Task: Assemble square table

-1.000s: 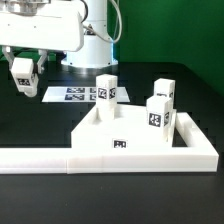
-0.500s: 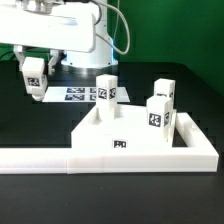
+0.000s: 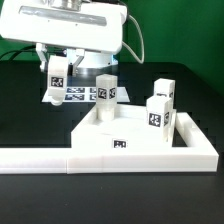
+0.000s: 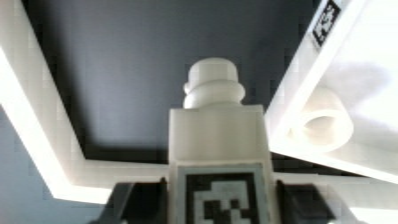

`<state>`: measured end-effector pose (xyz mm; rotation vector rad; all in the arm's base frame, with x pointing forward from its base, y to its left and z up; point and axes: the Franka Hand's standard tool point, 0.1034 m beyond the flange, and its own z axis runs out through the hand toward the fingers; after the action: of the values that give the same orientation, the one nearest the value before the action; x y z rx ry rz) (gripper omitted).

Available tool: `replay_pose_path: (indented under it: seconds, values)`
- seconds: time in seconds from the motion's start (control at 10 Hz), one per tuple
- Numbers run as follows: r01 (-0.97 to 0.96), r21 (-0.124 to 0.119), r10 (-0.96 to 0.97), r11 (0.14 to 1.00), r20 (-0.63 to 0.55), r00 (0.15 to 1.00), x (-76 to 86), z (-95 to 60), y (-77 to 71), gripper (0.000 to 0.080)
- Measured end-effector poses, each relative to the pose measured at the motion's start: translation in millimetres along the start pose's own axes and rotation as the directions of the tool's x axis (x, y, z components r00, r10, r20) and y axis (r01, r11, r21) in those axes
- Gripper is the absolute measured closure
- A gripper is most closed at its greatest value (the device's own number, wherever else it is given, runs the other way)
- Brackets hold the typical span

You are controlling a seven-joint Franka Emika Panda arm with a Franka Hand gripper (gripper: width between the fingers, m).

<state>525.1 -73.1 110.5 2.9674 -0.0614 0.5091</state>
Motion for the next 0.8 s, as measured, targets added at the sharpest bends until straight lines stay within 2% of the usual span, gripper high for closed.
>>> replay_pose_path:
  seconds: [0.3, 0.4, 0.6, 0.8]
  values:
    - [0.0, 0.001, 0.0, 1.0, 0.001, 1.0, -0.4, 0.4, -1.0, 0.0509]
    - [-0.016, 0.01, 0.016, 1.0, 0.002, 1.0, 1.4, -0.9, -6.7, 0.0509]
    - [-0.033, 0.045, 0.032, 0.998, 0.011, 0.999, 21.1, -6.3, -25.7, 0.0509]
    - [-0.03, 0.064, 0.031, 0.998, -0.009, 0.999, 46.2, -13.7, -35.5, 0.0509]
